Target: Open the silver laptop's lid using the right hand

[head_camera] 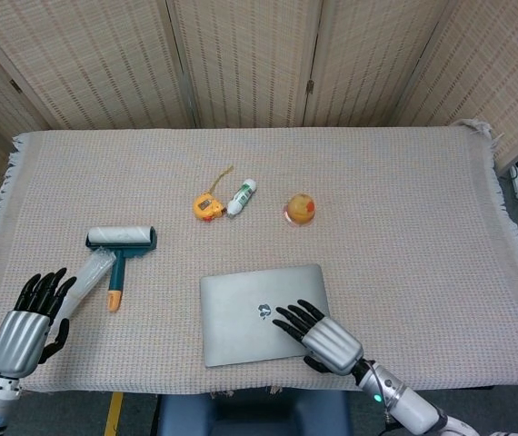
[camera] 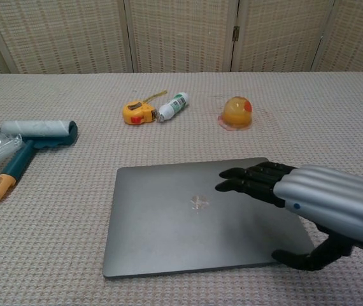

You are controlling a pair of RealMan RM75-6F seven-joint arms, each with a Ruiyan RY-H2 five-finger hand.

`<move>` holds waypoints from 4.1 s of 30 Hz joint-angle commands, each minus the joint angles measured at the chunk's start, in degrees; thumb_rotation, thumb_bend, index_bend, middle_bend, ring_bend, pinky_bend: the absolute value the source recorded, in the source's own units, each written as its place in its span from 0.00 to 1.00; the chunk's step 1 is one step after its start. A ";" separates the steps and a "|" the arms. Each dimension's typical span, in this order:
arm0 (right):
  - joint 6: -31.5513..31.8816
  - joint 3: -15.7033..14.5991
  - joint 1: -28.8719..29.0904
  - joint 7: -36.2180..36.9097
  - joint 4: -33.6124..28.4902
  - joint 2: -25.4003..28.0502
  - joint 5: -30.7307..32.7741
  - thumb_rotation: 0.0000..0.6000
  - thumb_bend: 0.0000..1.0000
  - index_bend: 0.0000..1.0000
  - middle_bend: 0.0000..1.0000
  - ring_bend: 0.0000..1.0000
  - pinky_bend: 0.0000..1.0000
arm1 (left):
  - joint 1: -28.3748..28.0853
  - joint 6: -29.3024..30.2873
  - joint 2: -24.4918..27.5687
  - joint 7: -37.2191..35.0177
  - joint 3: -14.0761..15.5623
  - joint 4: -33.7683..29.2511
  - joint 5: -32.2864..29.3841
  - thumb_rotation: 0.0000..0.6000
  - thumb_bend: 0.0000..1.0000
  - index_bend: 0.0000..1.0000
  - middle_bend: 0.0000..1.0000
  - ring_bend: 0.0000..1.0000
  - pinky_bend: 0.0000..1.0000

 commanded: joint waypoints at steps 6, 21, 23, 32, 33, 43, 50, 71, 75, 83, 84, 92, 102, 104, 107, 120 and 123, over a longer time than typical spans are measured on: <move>-6.20 2.67 4.52 -6.03 3.76 -8.22 5.20 1.00 0.34 0.00 0.00 0.00 0.00 | -0.19 -1.03 -0.35 -0.85 0.32 0.93 -0.71 1.00 0.66 0.01 0.00 0.01 0.00; -8.48 3.62 7.80 -9.93 5.67 -12.50 9.67 1.00 0.34 0.00 0.00 0.00 0.00 | 0.00 -1.23 -0.62 -1.74 0.49 1.85 -1.50 1.00 0.67 0.01 0.00 0.01 0.00; -8.61 3.84 8.26 -10.73 5.90 -12.83 10.30 1.00 0.34 0.00 0.00 0.00 0.00 | 0.08 -1.27 -0.68 -1.97 0.52 2.09 -1.71 1.00 0.67 0.01 0.00 0.01 0.00; -8.91 3.84 9.56 -13.12 6.44 -13.77 12.98 1.00 0.34 0.00 0.00 0.00 0.00 | 0.13 -1.30 -0.73 -2.42 0.49 2.53 -2.04 1.00 0.67 0.01 0.00 0.01 0.00; -8.86 3.82 9.69 -13.26 6.49 -13.91 13.24 1.00 0.34 0.00 0.00 0.00 0.00 | 0.13 -1.32 -0.75 -2.50 0.50 2.61 -2.07 1.00 0.67 0.01 0.00 0.01 0.00; -7.76 3.80 10.51 -14.60 5.84 -13.53 14.87 1.00 0.34 0.00 0.00 0.00 0.00 | 0.17 -1.34 -0.83 -3.09 0.42 3.16 -2.43 1.00 0.67 0.01 0.00 0.01 0.00; -7.60 3.87 11.27 -16.12 5.58 -13.52 16.40 1.00 0.34 0.00 0.00 0.00 0.00 | 0.10 -1.63 -1.00 -3.14 0.38 3.45 -2.71 1.00 0.67 0.01 0.00 0.01 0.00; -5.02 3.91 13.48 -26.03 5.83 -15.37 19.38 1.00 0.62 0.00 0.00 0.00 0.00 | -0.57 -2.94 -1.93 -4.40 0.50 5.47 -2.85 1.00 0.67 0.01 0.00 0.01 0.00; -3.77 4.52 13.92 -30.21 5.48 -15.95 20.40 1.00 0.62 0.00 0.00 0.00 0.00 | -1.58 -4.91 -2.67 -5.81 1.23 6.63 -2.16 1.00 0.67 0.03 0.00 0.01 0.00; -0.89 5.34 14.57 -37.63 5.04 -17.22 22.10 1.00 0.62 0.00 0.00 0.00 0.00 | -4.11 -8.95 -5.05 -10.55 3.70 10.31 0.97 1.00 0.67 0.12 0.10 0.09 0.00; -0.44 5.46 14.61 -38.56 4.98 -17.39 22.38 1.00 0.62 0.00 0.00 0.00 0.00 | -4.48 -9.35 -5.62 -10.79 3.92 10.93 1.41 1.00 0.67 0.13 0.11 0.10 0.00; 1.34 6.38 15.27 -42.23 4.03 -17.91 24.17 1.00 0.62 0.00 0.00 0.00 0.00 | -8.80 -15.81 -7.02 -12.86 6.45 11.96 4.46 1.00 0.67 0.15 0.13 0.10 0.00; 2.82 6.39 16.09 -44.92 4.25 -18.34 25.37 1.00 0.62 0.00 0.00 0.00 0.00 | -14.07 -23.08 -9.53 -8.22 6.33 10.73 4.80 1.00 0.67 0.07 0.05 0.04 0.00; 3.22 6.30 16.20 -45.22 4.44 -18.42 25.22 1.00 0.62 0.00 0.00 0.00 0.00 | -14.97 -24.42 -10.30 -6.16 5.82 10.38 4.24 1.00 0.67 0.06 0.04 0.03 0.00; 3.46 6.38 16.37 -45.35 4.57 -18.53 25.55 1.00 0.62 0.00 0.00 0.00 0.00 | -16.47 -26.83 -11.55 -4.74 5.13 9.70 3.07 1.00 0.67 0.04 0.02 0.02 0.00; 4.54 6.42 17.09 -46.03 4.87 -18.71 26.11 1.00 0.62 0.00 0.00 0.00 0.00 | -20.51 -31.22 -16.03 0.99 3.86 8.44 0.91 1.00 0.67 0.03 0.01 0.00 0.00; 4.77 6.41 17.20 -46.13 4.87 -18.67 26.22 1.00 0.62 0.00 0.00 0.00 0.00 | -21.24 -31.34 -17.04 1.72 3.75 8.24 1.06 1.00 0.67 0.03 0.00 0.00 0.00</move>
